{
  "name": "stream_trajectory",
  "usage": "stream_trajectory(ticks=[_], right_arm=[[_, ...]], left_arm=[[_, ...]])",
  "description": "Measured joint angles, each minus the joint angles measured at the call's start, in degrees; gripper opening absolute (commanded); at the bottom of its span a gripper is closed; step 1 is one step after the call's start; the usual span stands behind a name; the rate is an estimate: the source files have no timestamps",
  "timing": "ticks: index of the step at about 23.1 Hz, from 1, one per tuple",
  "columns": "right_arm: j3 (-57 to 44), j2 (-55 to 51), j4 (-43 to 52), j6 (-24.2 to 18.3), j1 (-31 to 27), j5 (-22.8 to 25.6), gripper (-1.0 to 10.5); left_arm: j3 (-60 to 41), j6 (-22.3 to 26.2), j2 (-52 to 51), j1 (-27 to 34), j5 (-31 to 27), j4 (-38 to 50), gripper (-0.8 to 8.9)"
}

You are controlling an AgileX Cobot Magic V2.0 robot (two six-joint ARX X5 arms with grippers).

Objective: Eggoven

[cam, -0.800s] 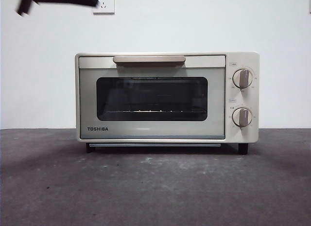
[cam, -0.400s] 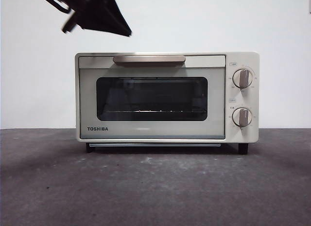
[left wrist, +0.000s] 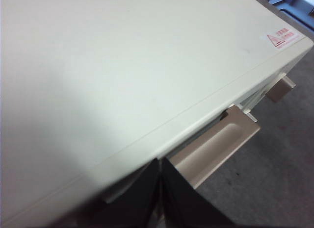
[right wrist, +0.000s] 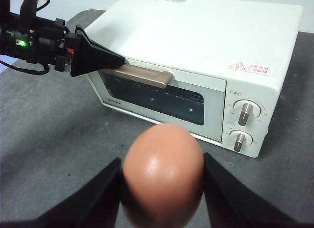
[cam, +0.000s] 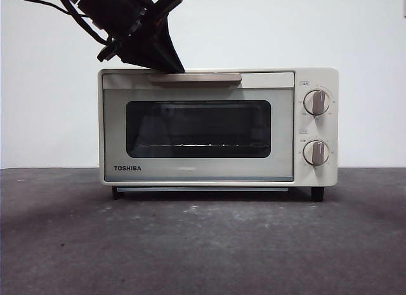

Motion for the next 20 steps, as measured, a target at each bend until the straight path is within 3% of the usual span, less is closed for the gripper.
stream_trajectory(ticks=[12,20], right_arm=[[0.0,0.02,0.17,-0.24,0.0,0.0,0.0],[0.0,0.07,0.44,-1.27,0.0,0.0,0.0]], left_arm=[[1.57,2.73,0.17,-3.15,-0.74,-5.53,0.06],[1.29,2.91,0.07,-10.27,0.74,-19.32,0.06]])
